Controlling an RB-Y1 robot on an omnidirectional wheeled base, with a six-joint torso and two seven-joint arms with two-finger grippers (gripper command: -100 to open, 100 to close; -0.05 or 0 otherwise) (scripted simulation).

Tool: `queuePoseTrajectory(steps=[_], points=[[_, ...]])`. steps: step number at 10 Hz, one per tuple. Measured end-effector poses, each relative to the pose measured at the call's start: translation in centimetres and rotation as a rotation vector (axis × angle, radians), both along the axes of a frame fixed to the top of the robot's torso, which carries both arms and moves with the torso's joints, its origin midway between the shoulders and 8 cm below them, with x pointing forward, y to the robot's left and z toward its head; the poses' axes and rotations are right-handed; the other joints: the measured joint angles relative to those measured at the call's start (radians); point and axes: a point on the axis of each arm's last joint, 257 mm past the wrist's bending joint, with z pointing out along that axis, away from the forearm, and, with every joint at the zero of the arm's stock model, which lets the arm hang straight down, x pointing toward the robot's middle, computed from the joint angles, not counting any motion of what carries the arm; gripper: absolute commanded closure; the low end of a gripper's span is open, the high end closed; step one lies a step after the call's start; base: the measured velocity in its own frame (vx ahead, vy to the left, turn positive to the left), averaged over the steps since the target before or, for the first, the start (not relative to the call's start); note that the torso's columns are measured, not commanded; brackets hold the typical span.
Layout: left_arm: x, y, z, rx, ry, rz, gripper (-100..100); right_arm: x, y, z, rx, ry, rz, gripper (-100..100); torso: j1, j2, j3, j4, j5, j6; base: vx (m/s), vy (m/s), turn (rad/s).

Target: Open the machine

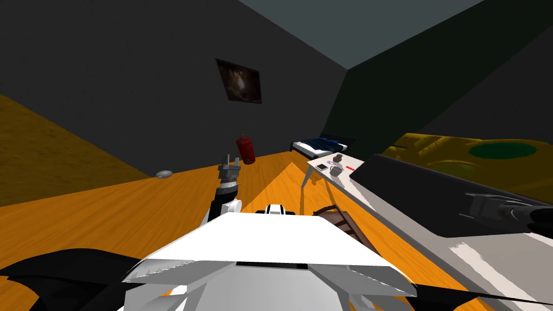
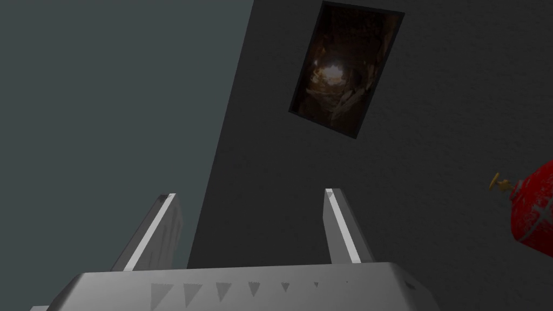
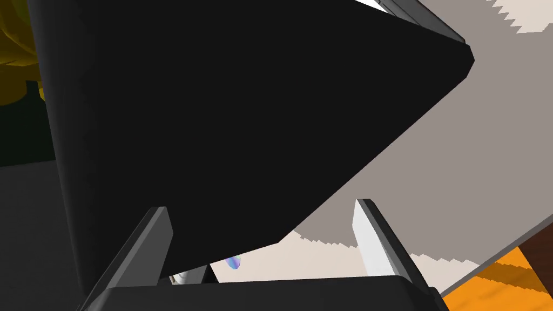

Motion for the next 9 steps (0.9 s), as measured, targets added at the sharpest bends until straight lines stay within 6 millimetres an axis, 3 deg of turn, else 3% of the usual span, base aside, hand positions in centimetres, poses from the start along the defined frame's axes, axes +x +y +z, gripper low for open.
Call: queuePoseTrajectory(steps=[9], points=[[0.0,0.0,0.0,0.0,0.0,0.0,0,4.9,1.1,-2.2,-0.127,0.059,0.155,-100,-0.002,0.008,0.005,0.003,0.0,0.001,-0.242,-0.065,0.091]])
